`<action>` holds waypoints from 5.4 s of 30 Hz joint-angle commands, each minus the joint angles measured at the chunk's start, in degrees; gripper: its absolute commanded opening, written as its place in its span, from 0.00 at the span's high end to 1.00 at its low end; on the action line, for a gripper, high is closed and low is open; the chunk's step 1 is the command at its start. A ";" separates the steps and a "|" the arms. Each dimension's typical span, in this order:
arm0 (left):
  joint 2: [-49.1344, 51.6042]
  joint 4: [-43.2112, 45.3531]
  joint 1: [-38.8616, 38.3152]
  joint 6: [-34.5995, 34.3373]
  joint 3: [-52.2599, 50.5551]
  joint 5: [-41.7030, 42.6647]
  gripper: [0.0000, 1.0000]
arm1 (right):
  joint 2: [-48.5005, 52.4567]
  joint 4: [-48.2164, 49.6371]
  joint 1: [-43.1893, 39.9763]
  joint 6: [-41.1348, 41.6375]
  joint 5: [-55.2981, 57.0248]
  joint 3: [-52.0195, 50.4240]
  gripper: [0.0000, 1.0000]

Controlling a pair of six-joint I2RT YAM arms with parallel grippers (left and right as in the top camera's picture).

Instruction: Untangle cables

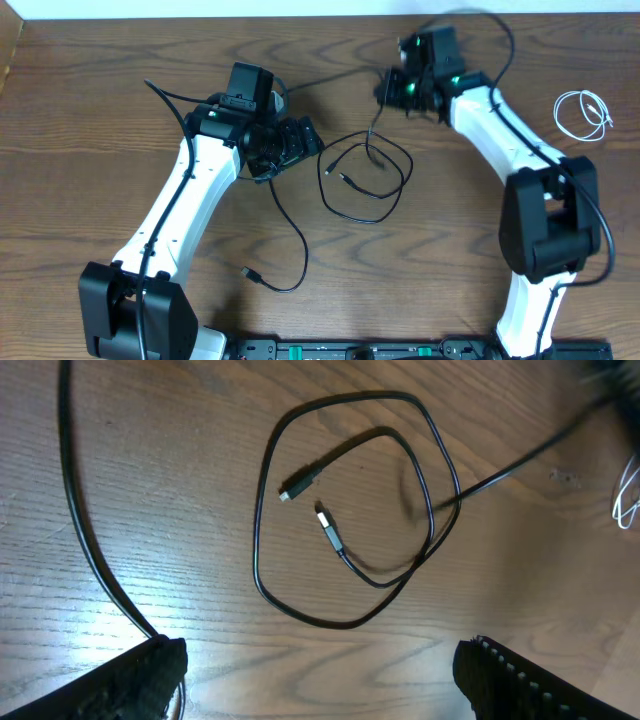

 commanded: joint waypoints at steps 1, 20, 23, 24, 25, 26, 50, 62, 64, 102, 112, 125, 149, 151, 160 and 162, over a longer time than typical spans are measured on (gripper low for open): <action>-0.09 -0.02 -0.02 -0.11 0.70 -0.79 0.10 | -7.41 0.44 -0.04 0.11 -2.91 6.27 0.99; -0.09 -0.02 -0.02 -0.02 0.70 -0.81 0.10 | -33.90 -3.30 -30.21 2.51 -2.89 10.32 0.99; -0.09 -0.04 -0.02 -0.02 0.70 -0.81 0.10 | -36.83 -4.09 -39.85 4.94 -7.08 10.32 0.99; -0.09 -0.04 -0.02 -0.02 0.70 -0.81 0.10 | -37.46 -4.00 -43.28 6.08 -9.51 10.32 0.99; -0.09 -0.04 -0.02 -0.02 0.70 -0.81 0.10 | -37.83 -3.82 -46.62 7.34 -12.09 10.32 0.99; -0.09 -0.02 -0.02 -0.02 0.70 -0.81 0.09 | -37.97 -3.56 -49.48 8.44 -14.34 10.32 0.99; 0.00 -0.24 -0.02 -0.02 0.70 -0.81 0.09 | -27.15 -20.46 -60.81 0.04 15.56 10.23 0.99; 0.46 -0.04 -0.02 -0.02 0.70 -0.81 0.10 | -8.24 -26.21 -58.71 -0.39 16.20 10.23 0.63; 0.46 0.00 -0.02 -0.04 0.70 -0.79 0.10 | -5.55 -26.25 -58.36 -1.99 13.49 10.23 0.16; 0.55 0.72 6.27 0.02 0.70 -1.84 0.09 | -4.33 -34.51 -6.45 -15.91 15.17 -5.55 0.41; 0.55 -1.31 6.29 1.36 0.70 -5.35 0.09 | -4.33 -26.62 3.37 -13.11 18.47 -12.87 0.54; 0.55 -1.33 6.29 1.95 0.70 -5.33 0.10 | -4.22 -24.57 9.73 -9.66 28.87 -16.85 0.66; 0.55 -1.51 6.29 1.92 0.70 -5.33 0.09 | -4.22 -20.57 9.18 -2.01 30.95 -24.79 0.99; 0.55 -1.53 6.29 1.95 0.70 -5.35 0.10 | -4.26 -20.79 9.07 -0.85 30.91 -24.74 0.99; 0.55 -1.20 6.29 1.90 0.70 -5.33 0.09 | -6.84 -26.75 7.28 -2.97 30.32 -18.23 0.99; 0.55 -1.09 6.29 1.90 0.70 -5.33 0.10 | -8.22 -28.74 6.27 -4.48 29.77 -15.21 0.99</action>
